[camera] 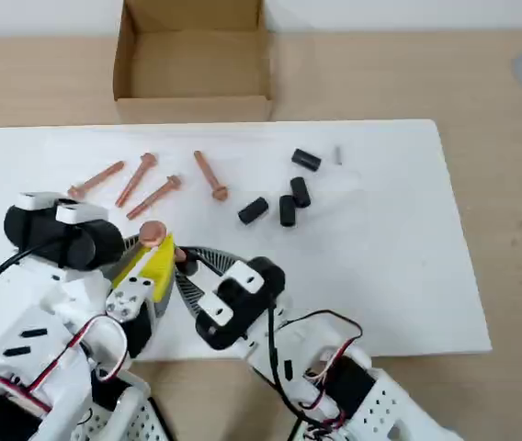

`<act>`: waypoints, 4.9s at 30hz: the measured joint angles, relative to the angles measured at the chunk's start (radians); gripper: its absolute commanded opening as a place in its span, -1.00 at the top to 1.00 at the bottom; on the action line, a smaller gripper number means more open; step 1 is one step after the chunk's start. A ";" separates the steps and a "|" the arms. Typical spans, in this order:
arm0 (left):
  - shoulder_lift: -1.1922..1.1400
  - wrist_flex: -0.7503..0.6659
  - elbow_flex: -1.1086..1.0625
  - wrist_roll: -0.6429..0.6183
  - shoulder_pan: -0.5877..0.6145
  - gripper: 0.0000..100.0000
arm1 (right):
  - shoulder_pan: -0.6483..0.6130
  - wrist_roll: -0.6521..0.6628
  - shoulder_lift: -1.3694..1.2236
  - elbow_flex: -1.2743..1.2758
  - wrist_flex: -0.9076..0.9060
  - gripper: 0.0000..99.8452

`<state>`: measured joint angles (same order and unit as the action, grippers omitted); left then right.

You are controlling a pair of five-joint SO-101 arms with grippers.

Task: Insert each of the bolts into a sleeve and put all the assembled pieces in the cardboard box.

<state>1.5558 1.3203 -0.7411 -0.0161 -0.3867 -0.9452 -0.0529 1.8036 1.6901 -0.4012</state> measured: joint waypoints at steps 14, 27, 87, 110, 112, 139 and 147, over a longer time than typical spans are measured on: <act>0.000 0.040 0.080 -0.149 0.003 0.59 | 0.009 0.000 0.000 0.000 0.003 0.98; -0.242 0.106 0.229 -0.038 0.348 0.83 | 0.183 -0.037 0.000 -0.005 0.005 0.98; -0.855 -0.287 -0.018 0.129 0.367 0.68 | 0.634 -0.009 -2.994 -2.653 0.095 0.97; -0.947 -0.420 -0.031 0.304 0.367 0.62 | 0.644 -0.003 -3.087 -3.267 -0.468 0.59; -1.016 -0.420 -0.028 0.387 0.367 0.62 | 0.644 -0.003 -3.084 -3.296 -0.531 0.59; -1.815 -0.420 0.539 0.549 0.367 0.62 | 0.824 -0.003 -2.615 -3.305 -1.131 0.60; -1.873 -0.400 0.594 0.632 0.367 0.62 | 0.829 -0.003 -2.607 -3.305 -1.165 0.68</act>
<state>-0.3176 0.9198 -0.1473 0.6160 -0.0199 -0.1166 -0.0560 -0.8032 -1.6149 -1.5658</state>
